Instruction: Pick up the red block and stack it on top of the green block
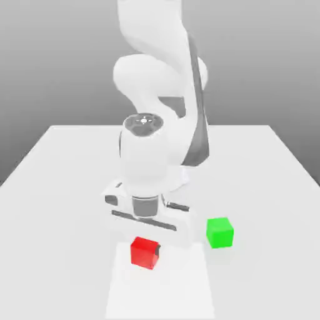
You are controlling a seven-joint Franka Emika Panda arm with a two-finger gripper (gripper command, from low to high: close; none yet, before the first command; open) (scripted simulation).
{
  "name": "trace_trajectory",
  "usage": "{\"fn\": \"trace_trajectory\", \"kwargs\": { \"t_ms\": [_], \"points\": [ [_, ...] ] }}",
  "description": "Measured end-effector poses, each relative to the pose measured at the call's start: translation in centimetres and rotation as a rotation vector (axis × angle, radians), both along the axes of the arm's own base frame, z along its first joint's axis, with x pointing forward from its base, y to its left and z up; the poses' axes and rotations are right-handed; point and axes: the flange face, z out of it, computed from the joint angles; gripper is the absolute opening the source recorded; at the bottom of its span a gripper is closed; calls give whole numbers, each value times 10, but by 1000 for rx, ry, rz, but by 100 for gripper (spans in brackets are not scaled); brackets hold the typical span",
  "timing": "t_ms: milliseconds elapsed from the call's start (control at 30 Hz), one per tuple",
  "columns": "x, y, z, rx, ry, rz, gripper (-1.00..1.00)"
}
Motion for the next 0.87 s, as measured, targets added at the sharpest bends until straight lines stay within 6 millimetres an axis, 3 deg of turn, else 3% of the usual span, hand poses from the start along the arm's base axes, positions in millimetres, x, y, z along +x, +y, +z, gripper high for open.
{"fn": "trace_trajectory", "kwargs": {
  "t_ms": [100,267,400,467,767,800,867],
  "points": [
    [-2,0,26,-1,1,2,-100],
    [-22,81,53,9,-1,235,-100],
    [-58,143,66,6,0,453,-100],
    [-76,164,67,-1,1,540,-100],
    [-81,172,14,-12,0,573,-100],
    [-82,171,7,-7,1,573,100],
    [-82,172,7,-7,1,573,100]
  ]
}}
